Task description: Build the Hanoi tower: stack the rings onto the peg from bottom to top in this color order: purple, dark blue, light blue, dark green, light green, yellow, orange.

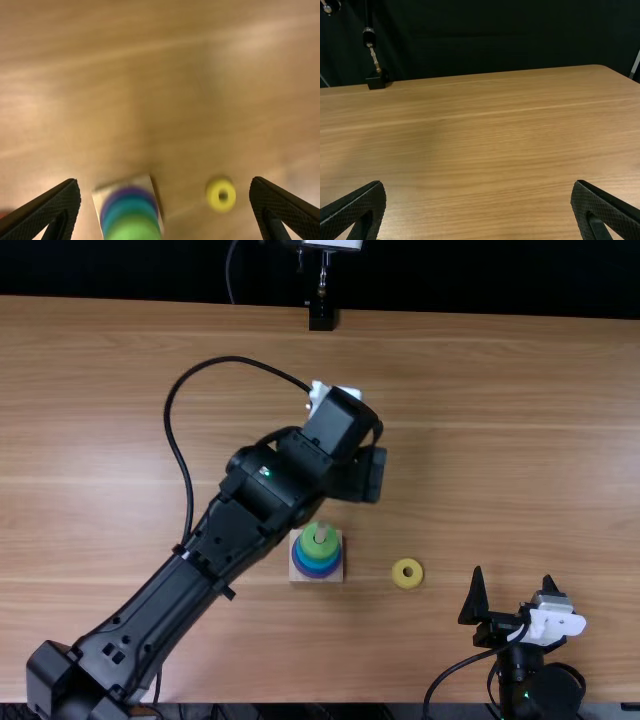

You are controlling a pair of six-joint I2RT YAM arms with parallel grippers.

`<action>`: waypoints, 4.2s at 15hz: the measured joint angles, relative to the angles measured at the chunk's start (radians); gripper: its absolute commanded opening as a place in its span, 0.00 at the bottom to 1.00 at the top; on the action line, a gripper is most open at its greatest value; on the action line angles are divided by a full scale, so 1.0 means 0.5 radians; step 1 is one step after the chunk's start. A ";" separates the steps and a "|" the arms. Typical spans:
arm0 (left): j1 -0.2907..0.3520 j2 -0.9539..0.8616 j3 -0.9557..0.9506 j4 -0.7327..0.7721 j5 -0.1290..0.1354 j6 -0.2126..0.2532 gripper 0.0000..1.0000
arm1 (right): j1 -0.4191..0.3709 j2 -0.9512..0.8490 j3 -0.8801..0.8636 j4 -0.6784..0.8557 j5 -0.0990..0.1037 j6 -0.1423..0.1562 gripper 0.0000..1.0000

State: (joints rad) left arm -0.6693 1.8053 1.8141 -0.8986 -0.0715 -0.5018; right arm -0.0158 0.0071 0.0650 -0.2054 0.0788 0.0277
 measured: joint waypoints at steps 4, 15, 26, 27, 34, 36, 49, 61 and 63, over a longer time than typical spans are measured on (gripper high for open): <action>0.265 -0.221 -0.072 0.146 -0.007 0.006 1.00 | 0.000 0.001 0.000 0.001 -0.001 0.000 1.00; 1.067 -2.430 -2.303 0.747 -0.063 0.526 1.00 | 0.000 0.000 0.001 0.000 0.000 0.000 1.00; 1.148 -3.405 -3.452 1.292 -0.048 0.752 1.00 | 0.000 0.000 0.000 0.000 -0.001 0.000 1.00; 1.180 -3.423 -3.458 1.321 -0.033 0.759 1.00 | 0.000 0.000 0.001 0.000 0.000 0.001 1.00; 1.250 -3.586 -3.484 1.374 0.204 0.787 1.00 | 0.000 0.000 0.001 0.000 0.000 0.000 1.00; 1.250 -3.586 -3.484 1.377 0.211 0.787 1.00 | 0.000 0.000 0.001 0.001 0.000 0.000 1.00; 1.250 -3.585 -3.485 1.377 0.211 0.787 1.00 | 0.000 0.000 0.001 0.001 -0.001 0.002 1.00; 1.250 -3.586 -3.484 1.378 0.211 0.787 1.00 | 0.031 0.996 1.235 -0.665 0.026 0.009 1.00; 1.250 -3.586 -3.484 1.379 0.211 0.787 1.00 | 0.153 1.341 1.429 -1.134 0.026 0.012 1.00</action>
State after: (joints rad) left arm -0.0441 0.0124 0.0719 -0.2092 0.0341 -0.1081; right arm 0.0608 0.6777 0.7795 -0.7723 0.0917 0.0338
